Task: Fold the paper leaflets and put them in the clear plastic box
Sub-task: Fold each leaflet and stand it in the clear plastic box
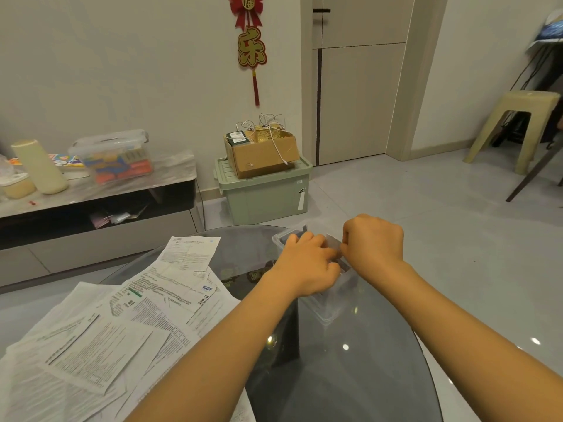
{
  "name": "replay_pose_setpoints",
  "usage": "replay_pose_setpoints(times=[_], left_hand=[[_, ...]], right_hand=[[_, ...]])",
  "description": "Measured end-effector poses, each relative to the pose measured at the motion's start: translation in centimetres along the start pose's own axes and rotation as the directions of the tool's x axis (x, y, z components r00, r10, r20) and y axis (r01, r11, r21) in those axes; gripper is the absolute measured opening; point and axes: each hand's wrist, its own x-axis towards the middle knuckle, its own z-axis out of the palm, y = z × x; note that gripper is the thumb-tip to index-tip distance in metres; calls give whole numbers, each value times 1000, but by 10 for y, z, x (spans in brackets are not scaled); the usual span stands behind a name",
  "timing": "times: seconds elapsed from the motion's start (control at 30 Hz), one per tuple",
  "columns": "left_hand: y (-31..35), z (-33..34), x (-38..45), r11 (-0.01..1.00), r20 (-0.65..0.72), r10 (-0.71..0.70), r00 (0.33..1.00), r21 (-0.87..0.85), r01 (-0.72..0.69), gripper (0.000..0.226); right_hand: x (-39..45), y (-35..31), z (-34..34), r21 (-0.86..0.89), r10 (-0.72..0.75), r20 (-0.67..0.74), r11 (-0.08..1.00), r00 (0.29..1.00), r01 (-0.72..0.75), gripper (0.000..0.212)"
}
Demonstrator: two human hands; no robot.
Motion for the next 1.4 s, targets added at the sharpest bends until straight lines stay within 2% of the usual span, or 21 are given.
replay_pose_setpoints(times=[0.13,0.27,0.37,0.47,0.53,0.63,0.93,1.03,1.2,1.33,1.4], left_hand=[[1,-2,2,1000,53,-1,999,29,-1,66],[0,-2,6,998,107,-32,994,62,26,45],[1,-1,6,998,111,-48,993,49,43,41],[0,0,4,999,89,-32,996,44,28,47],[0,-1,2,999,73,-19,997,47,15,56],[1,-1,1,999,43,-10,999,31,9,66],[-3,5,0,996,-73,-36,997,-82,30,61],[-6,7,1,998,-59,-38,998,-47,35,64],[-2,8,1,996,-72,-47,996,-77,42,58],[-3,5,0,997,-10,-65,998,-30,64,66],[-2,3,2,998,31,-66,997,3,66,70]], right_hand=[[1,6,2,32,8,7,999,1000,-9,17],[-3,6,0,70,-48,28,996,998,46,18],[-6,3,-1,27,-49,31,998,998,48,17],[-6,-1,-3,-67,-38,47,997,998,41,12],[-5,-6,-3,-115,-47,60,992,997,54,29],[-1,-12,-3,-157,-86,98,982,991,101,35],[12,-17,-1,-220,-84,222,966,971,134,35],[13,-19,-9,-257,-118,234,950,965,179,23],[16,-27,-5,-299,-111,318,931,942,210,33],[18,-26,-1,-315,-133,308,920,942,233,32],[18,-22,-1,-295,-122,285,932,951,208,25]])
